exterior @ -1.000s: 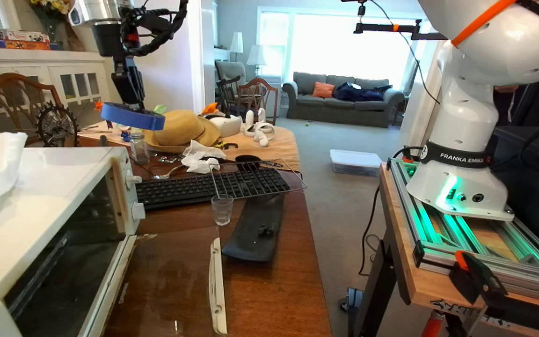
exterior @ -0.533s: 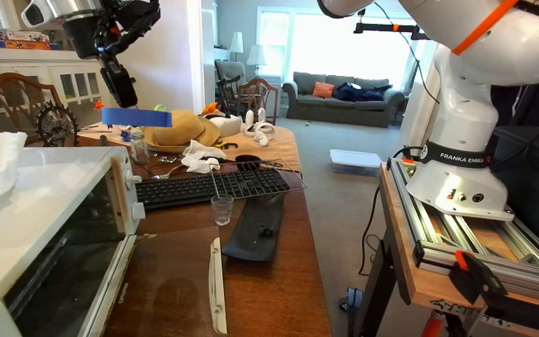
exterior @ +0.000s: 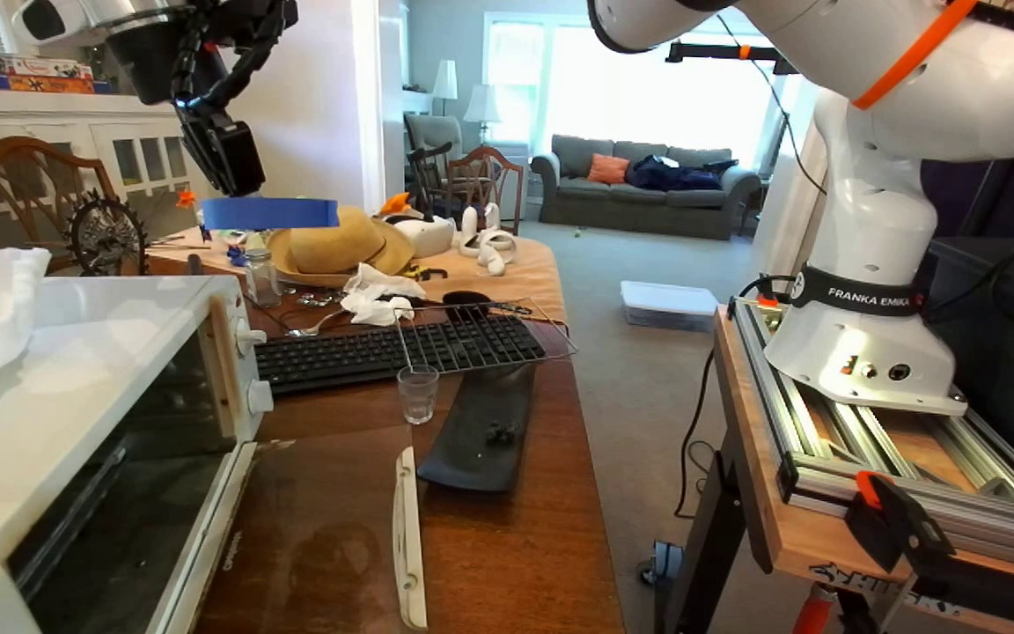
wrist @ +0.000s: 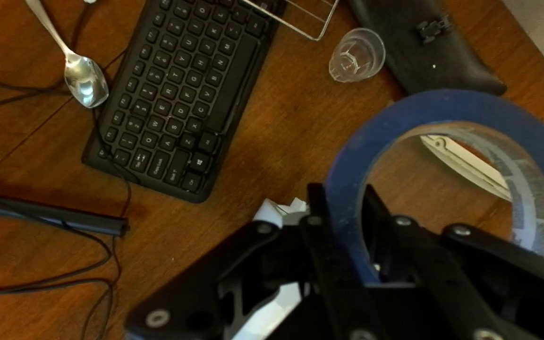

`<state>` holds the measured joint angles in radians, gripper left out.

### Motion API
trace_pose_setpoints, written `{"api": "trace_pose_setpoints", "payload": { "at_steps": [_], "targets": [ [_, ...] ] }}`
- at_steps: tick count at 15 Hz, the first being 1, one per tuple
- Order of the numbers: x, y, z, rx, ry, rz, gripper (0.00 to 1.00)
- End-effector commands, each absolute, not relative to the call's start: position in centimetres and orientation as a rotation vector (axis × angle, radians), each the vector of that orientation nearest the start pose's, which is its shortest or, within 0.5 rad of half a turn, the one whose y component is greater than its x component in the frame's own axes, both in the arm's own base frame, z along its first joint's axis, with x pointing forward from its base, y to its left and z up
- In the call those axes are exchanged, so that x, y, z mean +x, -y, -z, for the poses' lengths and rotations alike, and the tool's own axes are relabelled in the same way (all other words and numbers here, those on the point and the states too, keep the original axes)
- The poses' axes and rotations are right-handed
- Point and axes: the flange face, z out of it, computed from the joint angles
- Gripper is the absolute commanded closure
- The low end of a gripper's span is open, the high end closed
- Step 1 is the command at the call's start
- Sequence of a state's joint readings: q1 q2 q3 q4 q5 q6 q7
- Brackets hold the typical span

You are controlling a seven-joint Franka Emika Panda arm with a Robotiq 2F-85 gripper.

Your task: Put the masking tape on the microwave

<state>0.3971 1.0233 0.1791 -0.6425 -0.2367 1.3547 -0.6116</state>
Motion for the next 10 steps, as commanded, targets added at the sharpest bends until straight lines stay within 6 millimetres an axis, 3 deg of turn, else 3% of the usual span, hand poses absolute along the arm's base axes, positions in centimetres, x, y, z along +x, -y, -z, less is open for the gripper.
{"api": "trace_pose_setpoints", "payload": {
  "at_steps": [1, 5, 10],
  "targets": [
    [68.6, -32.0, -36.5, -2.839, 1.496, -0.396, 0.95],
    [69.8, -32.4, -37.2, -2.988, 1.312, -0.216, 0.95],
    [69.7, -33.5, -34.7, -3.026, 1.273, -0.226, 0.95]
  ]
}}
